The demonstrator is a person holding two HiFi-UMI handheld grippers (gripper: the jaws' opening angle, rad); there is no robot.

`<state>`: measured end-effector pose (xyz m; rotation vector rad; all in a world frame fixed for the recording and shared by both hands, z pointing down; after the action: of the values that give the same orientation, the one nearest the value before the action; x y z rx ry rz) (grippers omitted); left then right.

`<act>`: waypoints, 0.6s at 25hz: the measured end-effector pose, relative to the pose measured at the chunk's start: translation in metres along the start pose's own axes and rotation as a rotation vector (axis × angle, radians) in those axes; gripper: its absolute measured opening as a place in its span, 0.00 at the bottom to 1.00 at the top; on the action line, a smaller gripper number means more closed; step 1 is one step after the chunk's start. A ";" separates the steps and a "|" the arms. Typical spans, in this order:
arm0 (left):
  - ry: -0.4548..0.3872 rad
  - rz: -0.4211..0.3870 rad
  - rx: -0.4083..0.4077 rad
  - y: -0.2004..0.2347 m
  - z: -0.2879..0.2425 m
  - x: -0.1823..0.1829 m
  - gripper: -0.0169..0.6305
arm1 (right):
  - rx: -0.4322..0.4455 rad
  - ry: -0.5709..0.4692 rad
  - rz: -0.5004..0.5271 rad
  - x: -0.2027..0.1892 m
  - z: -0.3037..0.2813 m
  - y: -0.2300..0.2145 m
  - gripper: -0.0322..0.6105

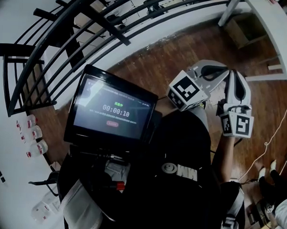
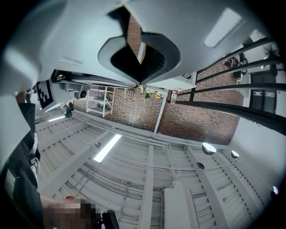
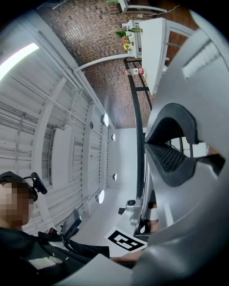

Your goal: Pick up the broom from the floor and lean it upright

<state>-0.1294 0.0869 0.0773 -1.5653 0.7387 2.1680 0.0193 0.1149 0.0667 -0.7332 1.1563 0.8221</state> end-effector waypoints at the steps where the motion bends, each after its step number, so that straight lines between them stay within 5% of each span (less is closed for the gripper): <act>1: -0.003 0.002 -0.002 -0.001 0.000 0.001 0.05 | 0.003 0.003 0.011 0.000 0.001 0.000 0.05; 15: 0.002 0.019 -0.029 -0.011 0.001 0.001 0.05 | -0.052 0.048 0.050 0.002 0.015 0.005 0.05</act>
<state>-0.1241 0.0967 0.0741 -1.5813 0.7290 2.2000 0.0229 0.1304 0.0683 -0.7734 1.2042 0.8836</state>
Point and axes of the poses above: the fingertips, and each gripper's own axes: z backward along the fingers, y to its left, x out of its top, the point moved 10 cm from there along z, backward along the fingers, and after that the axes turned 14 degrees about -y, right-handed, at the moved point
